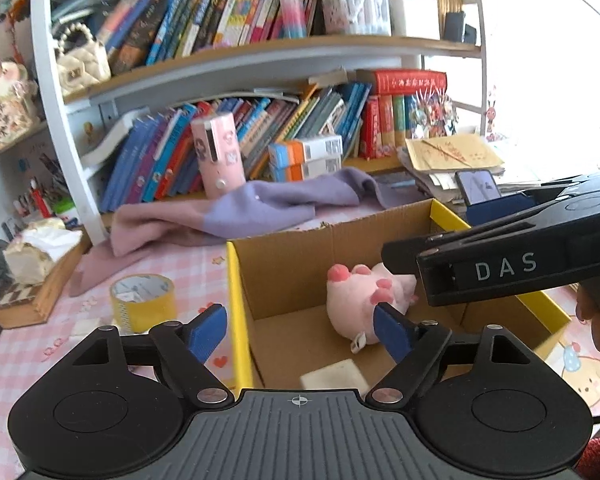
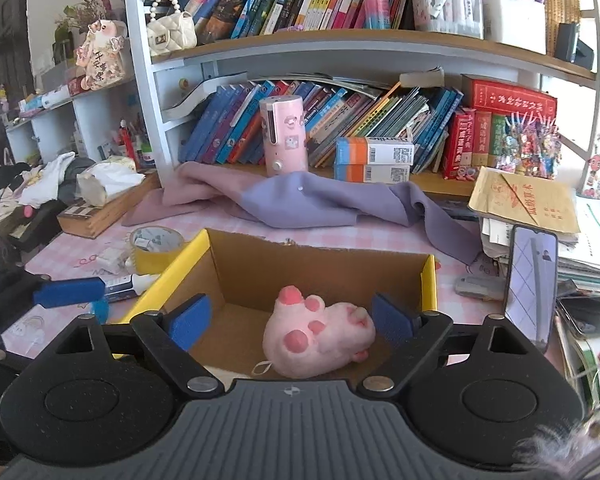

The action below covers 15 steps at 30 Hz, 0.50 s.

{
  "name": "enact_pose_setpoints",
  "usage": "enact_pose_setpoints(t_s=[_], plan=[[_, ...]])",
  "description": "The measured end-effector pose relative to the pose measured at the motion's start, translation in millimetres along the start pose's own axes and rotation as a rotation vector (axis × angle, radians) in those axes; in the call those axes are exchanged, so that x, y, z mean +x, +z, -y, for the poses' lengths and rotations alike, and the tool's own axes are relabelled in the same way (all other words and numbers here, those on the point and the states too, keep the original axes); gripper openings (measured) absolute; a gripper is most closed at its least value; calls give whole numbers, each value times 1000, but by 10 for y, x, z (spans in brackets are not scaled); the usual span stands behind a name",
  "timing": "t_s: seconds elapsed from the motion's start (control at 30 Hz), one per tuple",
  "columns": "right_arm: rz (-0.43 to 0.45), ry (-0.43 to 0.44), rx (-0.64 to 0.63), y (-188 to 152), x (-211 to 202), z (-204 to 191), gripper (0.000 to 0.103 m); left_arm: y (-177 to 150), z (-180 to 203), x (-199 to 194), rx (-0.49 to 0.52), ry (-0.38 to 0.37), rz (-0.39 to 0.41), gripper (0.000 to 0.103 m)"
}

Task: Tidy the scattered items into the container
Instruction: 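Open the right gripper over the box while the left gripper releases the sponge inside, then withdraw both tools from the yellow box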

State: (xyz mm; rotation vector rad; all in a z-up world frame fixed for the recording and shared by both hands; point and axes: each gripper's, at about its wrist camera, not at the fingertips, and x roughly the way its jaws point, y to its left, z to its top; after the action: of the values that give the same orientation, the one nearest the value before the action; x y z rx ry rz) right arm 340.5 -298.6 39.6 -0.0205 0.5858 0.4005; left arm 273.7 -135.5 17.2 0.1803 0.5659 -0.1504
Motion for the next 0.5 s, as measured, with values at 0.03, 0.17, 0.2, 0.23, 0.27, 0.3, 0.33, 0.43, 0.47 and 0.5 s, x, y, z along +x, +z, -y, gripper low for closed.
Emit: enact_pose_setpoints(t_s=[0.03,0.17,0.2,0.23,0.27,0.3,0.33,0.43,0.47,0.5], plan=[[2,-7,3,-23,-32,-33,90,-17,-12,-42,4,0,6,83],[10,-44,8,-128,-202,-193,90,-98,-92,-212,3,-8,27,84],[17,-60,4,-154,-252,-244,90,-119,-116,-253,2,-11,33,84],[24,-76,4,-174,-297,-286,91,-143,-140,-293,2,-13,38,84],[30,-88,9,-193,-332,-318,91,-168,-169,-336,1,-16,44,84],[37,-101,17,-214,-376,-353,91,-193,-199,-374,-2,-19,48,84],[42,-112,25,-234,-414,-385,91,-220,-226,-408,-5,-22,51,84],[49,-151,41,-297,-523,-498,91,-305,-310,-507,-15,-36,56,84],[51,-162,45,-320,-558,-538,91,-332,-339,-542,-18,-40,58,84],[54,-172,48,-343,-589,-578,91,-364,-370,-581,-20,-45,61,84]])
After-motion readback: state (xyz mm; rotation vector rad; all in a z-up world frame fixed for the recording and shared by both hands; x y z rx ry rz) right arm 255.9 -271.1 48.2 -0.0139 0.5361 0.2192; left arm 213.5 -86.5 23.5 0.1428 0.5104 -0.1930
